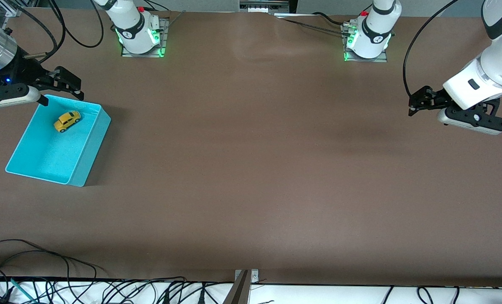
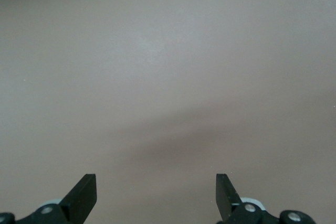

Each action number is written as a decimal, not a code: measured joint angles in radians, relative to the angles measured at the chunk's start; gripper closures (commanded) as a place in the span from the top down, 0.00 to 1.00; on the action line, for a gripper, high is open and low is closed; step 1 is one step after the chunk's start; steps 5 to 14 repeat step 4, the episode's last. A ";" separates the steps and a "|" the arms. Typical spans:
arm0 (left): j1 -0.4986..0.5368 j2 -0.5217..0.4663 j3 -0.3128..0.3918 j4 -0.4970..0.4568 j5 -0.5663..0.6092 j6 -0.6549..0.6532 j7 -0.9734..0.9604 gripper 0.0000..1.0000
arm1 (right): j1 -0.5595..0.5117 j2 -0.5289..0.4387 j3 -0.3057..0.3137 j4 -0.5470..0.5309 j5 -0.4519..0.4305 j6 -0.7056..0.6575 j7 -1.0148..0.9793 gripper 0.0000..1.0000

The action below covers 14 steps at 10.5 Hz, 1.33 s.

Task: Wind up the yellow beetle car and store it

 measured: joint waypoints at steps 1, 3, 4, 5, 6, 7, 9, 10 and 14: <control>0.000 0.000 0.000 0.000 0.000 0.000 0.000 1.00 | 0.000 0.001 -0.004 0.000 -0.002 -0.004 0.000 1.00; 0.000 0.000 0.000 0.000 0.000 0.000 0.000 1.00 | -0.001 0.001 -0.022 0.000 -0.023 -0.026 0.000 1.00; 0.000 0.000 0.000 0.000 0.000 0.000 0.000 1.00 | -0.001 0.004 -0.027 0.000 -0.034 -0.031 -0.001 1.00; 0.000 0.000 0.000 0.000 0.000 0.000 0.000 1.00 | -0.001 0.004 -0.027 0.000 -0.034 -0.031 -0.001 1.00; 0.000 0.000 0.000 0.000 0.000 0.000 0.000 1.00 | -0.001 0.004 -0.027 0.000 -0.034 -0.031 -0.001 1.00; 0.000 0.000 0.000 0.000 0.000 0.000 0.000 1.00 | -0.001 0.004 -0.027 0.000 -0.034 -0.031 -0.001 1.00; 0.000 0.000 0.000 0.000 0.000 0.000 0.000 1.00 | -0.001 0.004 -0.027 0.000 -0.034 -0.031 -0.001 1.00; 0.000 0.000 0.000 0.000 0.000 0.000 0.000 1.00 | -0.001 0.004 -0.027 0.000 -0.034 -0.031 -0.001 1.00; 0.000 0.000 0.000 0.000 0.000 0.000 0.000 1.00 | -0.001 0.004 -0.027 0.000 -0.034 -0.031 -0.001 1.00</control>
